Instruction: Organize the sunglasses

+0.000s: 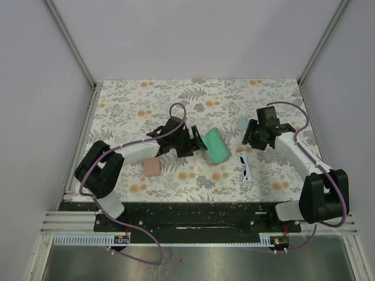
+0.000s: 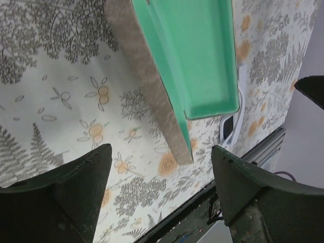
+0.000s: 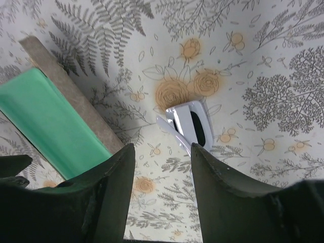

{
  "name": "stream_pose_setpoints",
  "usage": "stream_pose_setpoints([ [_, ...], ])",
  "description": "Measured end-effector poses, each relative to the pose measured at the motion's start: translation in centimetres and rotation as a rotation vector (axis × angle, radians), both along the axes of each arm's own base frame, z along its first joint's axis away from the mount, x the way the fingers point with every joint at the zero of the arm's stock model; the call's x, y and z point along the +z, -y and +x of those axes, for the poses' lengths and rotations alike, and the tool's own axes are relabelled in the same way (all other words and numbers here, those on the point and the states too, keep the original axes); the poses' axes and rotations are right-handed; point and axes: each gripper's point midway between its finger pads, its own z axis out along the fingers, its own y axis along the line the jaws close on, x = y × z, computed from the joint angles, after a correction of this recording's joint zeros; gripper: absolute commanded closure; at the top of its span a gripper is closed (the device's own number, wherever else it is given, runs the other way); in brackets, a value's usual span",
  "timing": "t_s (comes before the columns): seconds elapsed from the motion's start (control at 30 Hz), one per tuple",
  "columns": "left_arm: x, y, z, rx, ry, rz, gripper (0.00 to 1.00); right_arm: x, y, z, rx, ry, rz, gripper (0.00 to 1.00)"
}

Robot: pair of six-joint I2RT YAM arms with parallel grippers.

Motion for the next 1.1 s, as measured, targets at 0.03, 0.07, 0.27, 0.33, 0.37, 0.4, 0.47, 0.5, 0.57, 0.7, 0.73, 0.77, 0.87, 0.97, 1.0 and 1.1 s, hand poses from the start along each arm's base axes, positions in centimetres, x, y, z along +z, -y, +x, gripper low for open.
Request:
stream_pose_setpoints([
  [0.03, -0.1, 0.3, 0.4, 0.009, -0.001, -0.003, 0.2, 0.2, 0.1, 0.4, -0.011, 0.014, 0.006, 0.45],
  [0.07, -0.3, 0.6, 0.9, 0.018, -0.005, -0.003, 0.21, 0.3, 0.2, 0.6, -0.019, 0.022, 0.009, 0.45],
  [0.27, -1.5, 2.1, 3.7, 0.069, -0.014, 0.01, 0.49, 0.5, 1.0, 2.3, -0.054, 0.05, 0.013, 0.46],
  [0.33, -1.7, 2.2, 4.3, 0.085, -0.013, 0.014, 0.6, 0.4, 1.2, 3.0, -0.064, 0.049, 0.008, 0.46],
  [0.37, -1.8, 2.3, 4.5, 0.094, -0.011, 0.017, 0.65, 0.3, 1.4, 3.4, -0.07, 0.048, 0.005, 0.46],
  [0.4, -1.9, 2.3, 4.8, 0.102, -0.011, 0.02, 0.69, 0.2, 1.5, 3.9, -0.076, 0.044, 0.004, 0.46],
  [0.47, -2.0, 2.3, 5.5, 0.115, -0.01, 0.024, 0.73, -0.2, 1.9, 4.9, -0.092, 0.041, 0.002, 0.46],
  [0.5, -2.0, 2.3, 5.8, 0.119, -0.008, 0.023, 0.73, -0.4, 2.1, 5.6, -0.104, 0.039, 0.003, 0.46],
  [0.57, -2.1, 2.0, 6.4, 0.128, -0.008, 0.025, 0.73, -0.9, 2.8, 6.9, -0.134, 0.034, 0.006, 0.47],
  [0.7, -2.4, 0.4, 7.3, 0.154, -0.016, 0.045, 0.73, -2.1, 4.3, 9.3, -0.193, 0.018, 0.014, 0.47],
  [0.73, -2.4, 0.1, 7.5, 0.157, -0.016, 0.051, 0.73, -2.4, 4.6, 10.0, -0.198, 0.016, 0.015, 0.46],
  [0.77, -2.4, -0.3, 7.8, 0.159, -0.014, 0.058, 0.73, -2.7, 4.8, 10.8, -0.195, 0.014, 0.014, 0.46],
  [0.87, -2.1, -1.3, 8.6, 0.16, -0.007, 0.076, 0.72, -3.0, 4.6, 13.1, -0.135, 0.026, 0.031, 0.45],
  [0.97, -1.5, -2.2, 9.4, 0.146, 0.0, 0.097, 0.69, -3.0, 3.8, 15.1, -0.051, 0.049, 0.041, 0.45],
  [1.0, -1.1, -2.4, 9.8, 0.139, 0.004, 0.103, 0.68, -3.0, 3.6, 15.8, -0.023, 0.059, 0.044, 0.45],
  [1.1, 0.1, -2.8, 10.9, 0.121, 0.029, 0.108, 0.65, -3.3, 3.0, 17.4, 0.047, 0.076, 0.045, 0.45],
])
